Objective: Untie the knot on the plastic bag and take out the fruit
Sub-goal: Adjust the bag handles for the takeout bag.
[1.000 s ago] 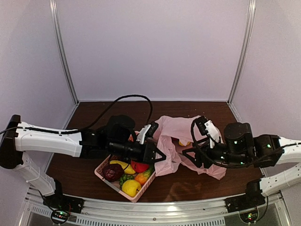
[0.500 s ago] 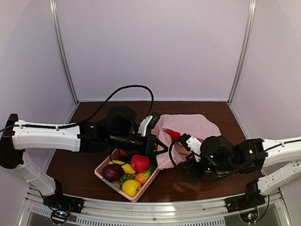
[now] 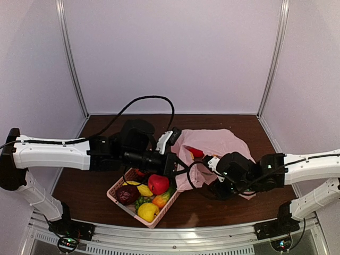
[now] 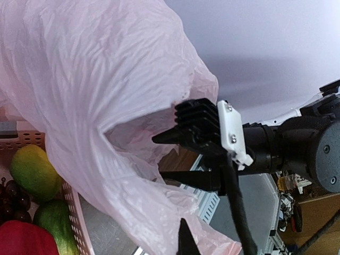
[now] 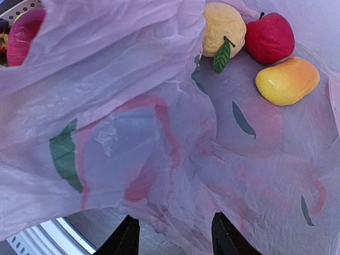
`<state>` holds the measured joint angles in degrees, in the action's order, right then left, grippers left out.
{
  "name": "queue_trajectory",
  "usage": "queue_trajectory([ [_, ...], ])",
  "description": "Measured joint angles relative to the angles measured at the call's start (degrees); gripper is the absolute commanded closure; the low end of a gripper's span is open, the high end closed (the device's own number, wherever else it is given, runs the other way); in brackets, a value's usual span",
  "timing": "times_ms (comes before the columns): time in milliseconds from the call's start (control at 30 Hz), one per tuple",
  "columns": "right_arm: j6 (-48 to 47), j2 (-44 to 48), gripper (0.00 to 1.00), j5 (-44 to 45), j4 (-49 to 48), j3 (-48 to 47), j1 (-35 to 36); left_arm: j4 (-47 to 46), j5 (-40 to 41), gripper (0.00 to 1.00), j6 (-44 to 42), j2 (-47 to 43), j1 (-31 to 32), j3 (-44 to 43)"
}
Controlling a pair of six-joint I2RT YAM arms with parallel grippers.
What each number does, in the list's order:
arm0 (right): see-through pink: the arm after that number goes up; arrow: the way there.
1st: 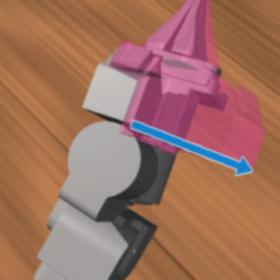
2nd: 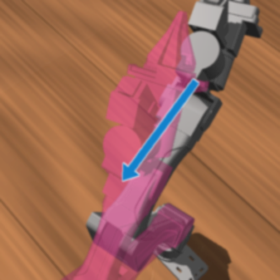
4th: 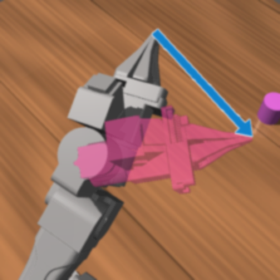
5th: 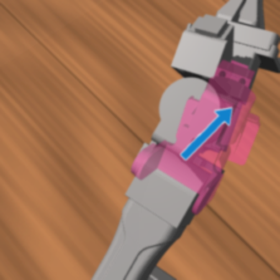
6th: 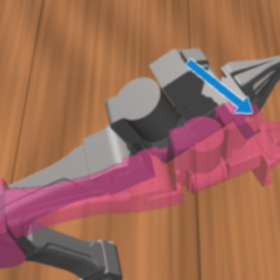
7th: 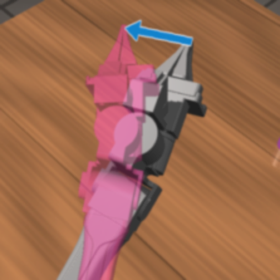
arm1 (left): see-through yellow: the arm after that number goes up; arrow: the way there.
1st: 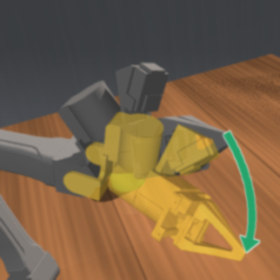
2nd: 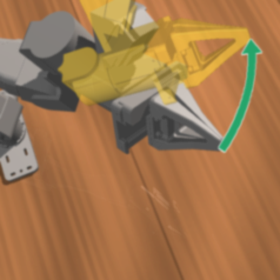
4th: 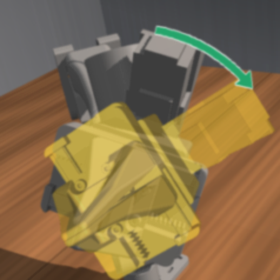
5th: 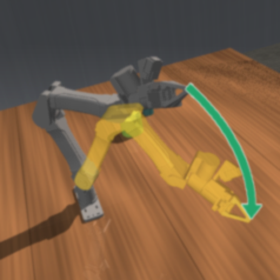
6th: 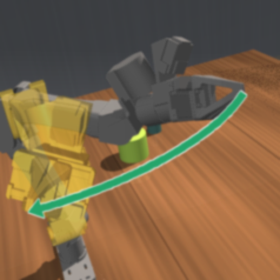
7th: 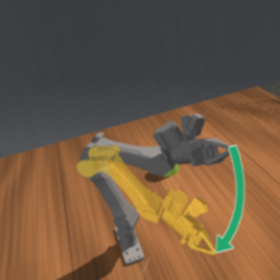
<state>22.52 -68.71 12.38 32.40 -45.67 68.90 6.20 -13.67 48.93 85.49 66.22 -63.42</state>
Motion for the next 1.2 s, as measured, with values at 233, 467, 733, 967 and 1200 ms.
queue_trajectory([
  [233,-2.45,-3.93,0.52,-4.79,3.74,-3.21,-9.29,1.14,-0.07,1.0,-1.75,0.0,0.0,-0.02],
  [467,-3.08,-5.46,0.5,-4.42,5.35,-9.66,-17.25,2.64,-0.33,1.0,-3.82,-0.02,0.0,-0.02],
  [733,-1.29,-9.88,0.49,-3.74,-1.77,-14.05,-20.44,6.16,-0.42,1.0,-5.92,-0.02,0.0,-1.01],
  [967,0.07,-12.04,0.43,-6.86,-5.75,-15.21,-20.5,9.84,1.36,1.0,-7.21,-0.02,0.0,-2.19],
  [1200,-0.04,-7.8,0.39,-9.31,-5.22,-15.26,-22.05,11.93,3.65,1.0,-8.09,0.0,0.0,-3.23],
])
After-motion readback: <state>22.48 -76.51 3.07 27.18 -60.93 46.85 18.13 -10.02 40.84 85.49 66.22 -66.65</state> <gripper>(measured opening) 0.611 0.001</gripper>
